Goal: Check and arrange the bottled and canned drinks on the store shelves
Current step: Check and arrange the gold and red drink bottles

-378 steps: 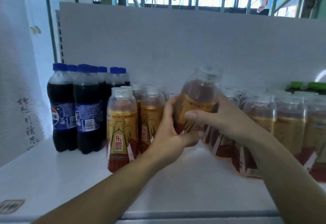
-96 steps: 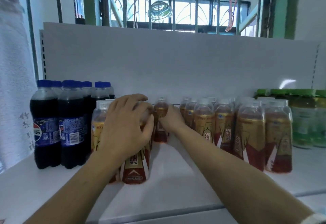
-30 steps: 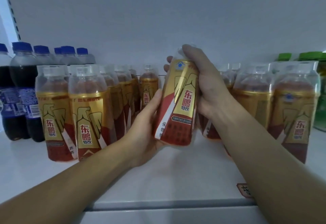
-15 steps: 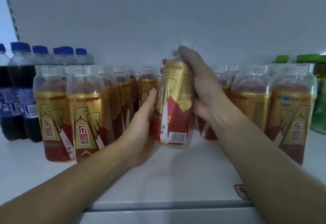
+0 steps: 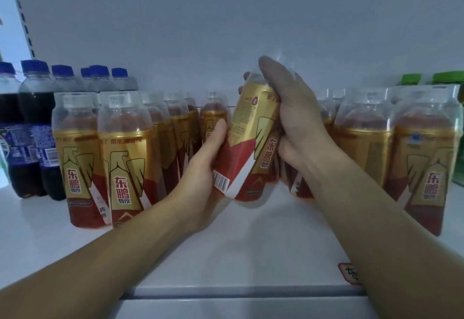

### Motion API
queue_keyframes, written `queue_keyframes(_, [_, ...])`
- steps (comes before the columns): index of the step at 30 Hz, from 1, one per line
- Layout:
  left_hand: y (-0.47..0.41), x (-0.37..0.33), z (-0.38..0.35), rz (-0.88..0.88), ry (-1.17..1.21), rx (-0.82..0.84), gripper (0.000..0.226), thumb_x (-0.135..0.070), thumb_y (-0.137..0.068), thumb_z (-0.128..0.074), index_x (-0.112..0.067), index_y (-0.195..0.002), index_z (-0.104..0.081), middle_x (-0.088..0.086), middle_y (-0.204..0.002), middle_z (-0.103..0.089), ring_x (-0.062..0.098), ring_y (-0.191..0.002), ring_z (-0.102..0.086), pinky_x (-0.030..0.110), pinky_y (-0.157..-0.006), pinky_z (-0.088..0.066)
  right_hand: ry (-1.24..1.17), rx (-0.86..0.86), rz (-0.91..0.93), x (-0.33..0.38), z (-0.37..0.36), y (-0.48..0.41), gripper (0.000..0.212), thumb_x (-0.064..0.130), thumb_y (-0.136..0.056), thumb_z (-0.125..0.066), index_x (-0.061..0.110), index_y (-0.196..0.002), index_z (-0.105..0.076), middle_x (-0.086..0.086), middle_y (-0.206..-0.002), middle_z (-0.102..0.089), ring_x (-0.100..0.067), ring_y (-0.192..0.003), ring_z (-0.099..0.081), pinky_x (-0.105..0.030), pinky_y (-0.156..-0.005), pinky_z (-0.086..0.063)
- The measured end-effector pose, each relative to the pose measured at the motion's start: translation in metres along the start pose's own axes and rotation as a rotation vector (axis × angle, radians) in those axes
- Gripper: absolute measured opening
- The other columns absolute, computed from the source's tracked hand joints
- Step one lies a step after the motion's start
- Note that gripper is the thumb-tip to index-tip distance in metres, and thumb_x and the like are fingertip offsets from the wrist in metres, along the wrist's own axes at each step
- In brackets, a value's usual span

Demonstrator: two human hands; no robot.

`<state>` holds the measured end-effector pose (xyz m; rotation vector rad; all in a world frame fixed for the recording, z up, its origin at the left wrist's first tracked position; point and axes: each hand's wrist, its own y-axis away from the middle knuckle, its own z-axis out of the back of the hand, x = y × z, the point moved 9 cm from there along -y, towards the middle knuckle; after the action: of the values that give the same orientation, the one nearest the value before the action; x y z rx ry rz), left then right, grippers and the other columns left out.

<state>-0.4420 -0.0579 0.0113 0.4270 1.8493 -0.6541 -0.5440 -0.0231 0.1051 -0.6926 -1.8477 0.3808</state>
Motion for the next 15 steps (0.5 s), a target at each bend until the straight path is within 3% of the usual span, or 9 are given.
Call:
queue_keyframes(4, [0.000, 0.006, 0.006, 0.079, 0.138, 0.008, 0.055, -0.058, -0.096, -0.044, -0.016, -0.109, -0.076, 0.011, -0.106, -0.075, 0.026, -0.086, -0.074, 0.038, -0.073, -0.056, -0.115, 0.171, -0.146, -0.008, -0.016, 0.004, 0.029, 0.033, -0.091, -0.065, 0.008, -0.103, -0.060, -0.010, -0.082, -0.064, -0.022, -0.067, -0.065, -0.035, -0.069, -0.058])
queue_keyframes(6, [0.003, 0.015, 0.004, 0.170, 0.146, 0.050, 0.060, -0.058, -0.094, -0.043, -0.010, -0.110, -0.074, 0.015, -0.101, -0.074, 0.028, -0.078, -0.072, 0.037, -0.066, -0.059, -0.072, 0.198, -0.194, -0.012, -0.017, 0.005, 0.040, 0.042, -0.089, -0.067, 0.007, -0.109, -0.062, -0.011, -0.087, -0.065, -0.023, -0.072, -0.066, -0.037, -0.073, -0.058])
queue_keyframes(8, [0.003, 0.013, 0.002, 0.129, 0.059, 0.026, 0.059, -0.061, -0.096, -0.039, -0.015, -0.114, -0.072, 0.012, -0.104, -0.075, 0.026, -0.084, -0.074, 0.039, -0.073, -0.059, -0.045, 0.148, -0.180, -0.013, -0.012, 0.003, 0.046, 0.044, -0.087, -0.070, 0.006, -0.110, -0.062, -0.013, -0.087, -0.066, -0.023, -0.071, -0.067, -0.038, -0.072, -0.058])
queue_keyframes(12, [0.003, -0.002, -0.004, -0.040, -0.108, 0.000, 0.060, -0.068, -0.088, -0.035, -0.028, -0.117, -0.069, 0.002, -0.108, -0.076, 0.017, -0.099, -0.073, 0.039, -0.093, -0.052, -0.005, -0.008, -0.067, -0.006, 0.003, -0.001, 0.038, 0.038, -0.091, -0.071, 0.009, -0.110, -0.058, -0.006, -0.077, -0.066, -0.018, -0.063, -0.067, -0.035, -0.064, -0.057])
queue_keyframes(14, [0.001, -0.002, 0.003, -0.039, -0.100, -0.015, 0.060, -0.068, -0.084, -0.040, -0.027, -0.117, -0.069, 0.004, -0.108, -0.076, 0.022, -0.098, -0.073, 0.044, -0.093, -0.054, -0.020, 0.037, -0.110, -0.012, -0.001, 0.000, 0.042, 0.040, -0.090, -0.071, 0.007, -0.113, -0.058, -0.006, -0.074, -0.066, -0.019, -0.064, -0.067, -0.035, -0.066, -0.057])
queue_keyframes(15, [0.000, 0.001, 0.007, 0.000, -0.051, -0.007, 0.062, -0.068, -0.085, -0.043, -0.022, -0.116, -0.071, 0.008, -0.107, -0.075, 0.027, -0.094, -0.074, 0.045, -0.087, -0.058, -0.029, 0.081, -0.150, -0.016, -0.006, 0.001, 0.042, 0.041, -0.089, -0.071, 0.006, -0.110, -0.060, -0.007, -0.075, -0.066, -0.020, -0.066, -0.067, -0.035, -0.068, -0.057])
